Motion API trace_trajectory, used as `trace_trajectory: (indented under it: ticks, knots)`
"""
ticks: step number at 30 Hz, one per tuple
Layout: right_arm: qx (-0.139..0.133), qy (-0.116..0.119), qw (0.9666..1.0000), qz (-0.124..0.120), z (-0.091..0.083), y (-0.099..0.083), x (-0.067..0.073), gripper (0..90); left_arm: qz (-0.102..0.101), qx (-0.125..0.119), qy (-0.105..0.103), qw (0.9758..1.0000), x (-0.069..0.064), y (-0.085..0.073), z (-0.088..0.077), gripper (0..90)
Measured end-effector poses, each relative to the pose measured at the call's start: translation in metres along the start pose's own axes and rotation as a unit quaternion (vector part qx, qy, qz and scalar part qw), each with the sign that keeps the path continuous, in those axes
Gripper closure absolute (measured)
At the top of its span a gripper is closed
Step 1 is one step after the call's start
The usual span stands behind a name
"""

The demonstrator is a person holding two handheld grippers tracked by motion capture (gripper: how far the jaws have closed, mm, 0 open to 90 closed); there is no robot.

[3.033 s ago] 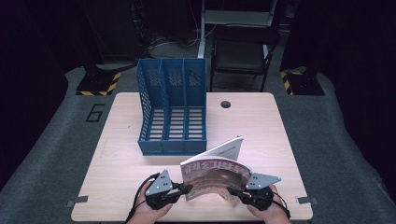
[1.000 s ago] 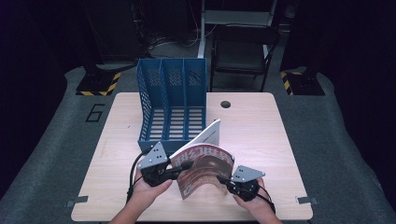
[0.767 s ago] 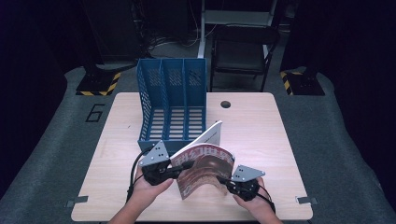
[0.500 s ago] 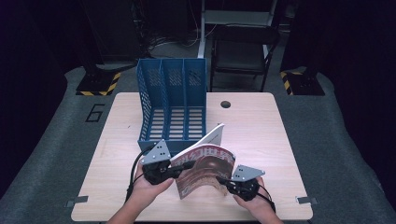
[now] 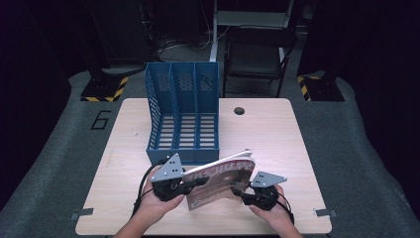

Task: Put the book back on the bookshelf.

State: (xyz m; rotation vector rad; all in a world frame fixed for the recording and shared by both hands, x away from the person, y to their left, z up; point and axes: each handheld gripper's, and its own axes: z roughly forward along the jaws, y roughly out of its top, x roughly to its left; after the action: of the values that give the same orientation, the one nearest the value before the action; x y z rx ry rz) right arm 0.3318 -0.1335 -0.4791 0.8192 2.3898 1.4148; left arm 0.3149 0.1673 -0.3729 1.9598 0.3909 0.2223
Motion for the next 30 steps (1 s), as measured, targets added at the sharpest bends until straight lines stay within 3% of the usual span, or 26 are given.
trace_trajectory:
  ticks: [7,9,10,12,20,27,30]
  knots:
    - [-0.013,-0.026,0.9995,0.01,-0.007,-0.001,-0.007,57.2,-0.003,-0.005,-0.009,0.9999,0.001,-0.001,0.0,83.6]
    - [-0.018,-0.034,0.9989,0.025,-0.011,-0.001,-0.011,50.9,-0.004,-0.004,-0.016,0.9999,0.002,-0.002,-0.001,83.6]
    - [-0.027,-0.038,0.9987,0.02,-0.012,-0.001,-0.015,47.2,-0.004,-0.003,-0.02,0.9998,0.003,-0.002,-0.002,83.6]
    - [-0.029,-0.028,0.9987,0.032,-0.012,-0.001,-0.018,40.4,-0.006,-0.004,-0.026,0.9996,0.004,-0.002,-0.004,83.7]
    - [-0.021,0.016,0.9993,0.027,0.001,0.006,-0.023,28.8,-0.014,-0.004,-0.042,0.999,0.011,-0.005,-0.009,83.6]
    - [-0.029,0.062,0.9976,0.003,0.015,0.013,-0.019,29.7,-0.01,-0.008,-0.043,0.999,0.011,-0.006,-0.009,83.5]
    - [-0.022,0.071,0.9972,-0.008,0.018,0.013,-0.012,34.1,-0.007,-0.007,-0.038,0.9992,0.01,-0.006,-0.01,83.5]
